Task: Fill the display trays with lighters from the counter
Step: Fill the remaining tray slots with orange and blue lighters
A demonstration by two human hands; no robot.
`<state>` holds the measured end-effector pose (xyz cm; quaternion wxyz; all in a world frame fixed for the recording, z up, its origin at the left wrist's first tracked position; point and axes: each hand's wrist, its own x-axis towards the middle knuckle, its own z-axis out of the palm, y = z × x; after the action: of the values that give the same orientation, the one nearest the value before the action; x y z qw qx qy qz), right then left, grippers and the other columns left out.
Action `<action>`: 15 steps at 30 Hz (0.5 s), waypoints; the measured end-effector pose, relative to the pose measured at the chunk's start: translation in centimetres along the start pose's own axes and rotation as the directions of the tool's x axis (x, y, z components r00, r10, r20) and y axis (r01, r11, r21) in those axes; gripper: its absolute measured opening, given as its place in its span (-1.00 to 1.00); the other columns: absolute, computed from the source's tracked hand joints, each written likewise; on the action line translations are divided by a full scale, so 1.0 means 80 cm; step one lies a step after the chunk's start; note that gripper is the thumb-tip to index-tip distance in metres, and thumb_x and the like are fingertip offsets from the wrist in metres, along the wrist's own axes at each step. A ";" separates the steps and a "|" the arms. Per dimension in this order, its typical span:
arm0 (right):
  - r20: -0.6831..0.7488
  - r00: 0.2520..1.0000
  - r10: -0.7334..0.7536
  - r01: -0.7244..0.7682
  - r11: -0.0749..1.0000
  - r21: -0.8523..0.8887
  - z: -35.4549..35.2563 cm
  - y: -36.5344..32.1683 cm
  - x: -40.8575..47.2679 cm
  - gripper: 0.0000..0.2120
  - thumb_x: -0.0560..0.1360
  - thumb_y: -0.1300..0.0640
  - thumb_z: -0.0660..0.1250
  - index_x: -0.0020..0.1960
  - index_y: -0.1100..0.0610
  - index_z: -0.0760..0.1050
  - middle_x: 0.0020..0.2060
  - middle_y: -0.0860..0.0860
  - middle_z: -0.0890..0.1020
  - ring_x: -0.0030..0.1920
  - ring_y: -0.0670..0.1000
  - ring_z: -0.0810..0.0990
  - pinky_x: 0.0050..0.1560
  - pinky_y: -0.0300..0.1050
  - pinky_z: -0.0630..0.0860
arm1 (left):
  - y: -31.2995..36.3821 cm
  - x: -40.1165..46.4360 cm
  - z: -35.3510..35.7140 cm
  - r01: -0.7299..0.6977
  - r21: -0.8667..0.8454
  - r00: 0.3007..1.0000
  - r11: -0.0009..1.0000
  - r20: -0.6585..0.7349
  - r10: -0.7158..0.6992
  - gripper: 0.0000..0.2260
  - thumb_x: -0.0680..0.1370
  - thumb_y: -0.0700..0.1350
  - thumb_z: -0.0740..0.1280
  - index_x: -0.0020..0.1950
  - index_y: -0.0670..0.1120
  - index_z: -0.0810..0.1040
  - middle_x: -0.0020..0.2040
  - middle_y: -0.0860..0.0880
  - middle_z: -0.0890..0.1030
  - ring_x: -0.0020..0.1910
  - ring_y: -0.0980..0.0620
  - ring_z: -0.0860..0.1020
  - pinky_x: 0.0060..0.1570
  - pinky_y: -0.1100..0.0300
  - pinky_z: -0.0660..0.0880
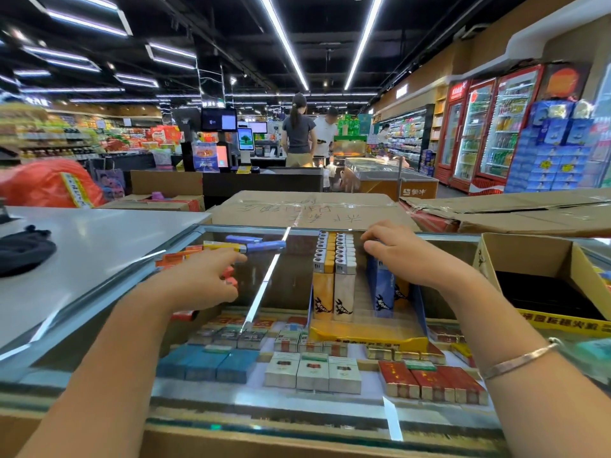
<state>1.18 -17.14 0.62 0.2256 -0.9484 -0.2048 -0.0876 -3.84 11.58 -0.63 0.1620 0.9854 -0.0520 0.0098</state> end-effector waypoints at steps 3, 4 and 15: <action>-0.015 1.000 0.007 -0.007 1.000 0.000 0.001 0.001 0.001 -0.73 0.60 0.09 0.09 0.23 0.11 0.44 0.19 0.03 0.43 0.23 0.04 0.34 0.27 -0.02 0.29 | -0.019 -0.025 0.001 0.144 -0.108 0.983 0.984 0.127 -0.130 -0.36 0.45 -0.06 0.41 0.44 0.17 0.19 0.34 0.02 0.30 0.18 0.05 0.36 0.09 0.14 0.41; -0.018 1.000 0.008 -0.008 1.000 0.005 0.001 0.000 0.001 -0.73 0.60 0.09 0.09 0.23 0.11 0.44 0.19 0.04 0.43 0.22 0.04 0.34 0.26 -0.02 0.29 | -0.022 -0.031 0.002 0.178 -0.140 0.976 0.974 0.153 -0.156 -0.34 0.44 -0.06 0.43 0.43 0.19 0.17 0.33 0.01 0.29 0.16 0.03 0.37 0.09 0.12 0.43; -0.026 1.000 -0.013 0.013 1.000 -0.004 0.004 -0.007 -0.001 -0.71 0.61 0.11 0.08 0.26 0.12 0.42 0.20 0.07 0.45 0.22 0.05 0.36 0.25 -0.03 0.28 | -0.037 -0.063 0.003 0.145 -0.379 0.985 0.914 0.140 -0.098 -0.52 0.49 -0.35 0.29 0.21 0.18 0.38 0.28 0.04 0.31 0.04 0.03 0.49 -0.13 0.20 0.45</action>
<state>0.93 -16.58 0.52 0.2261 -0.9462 -0.2079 -0.1020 -8.56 14.82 -2.01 0.3505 0.9340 -0.0009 -0.0692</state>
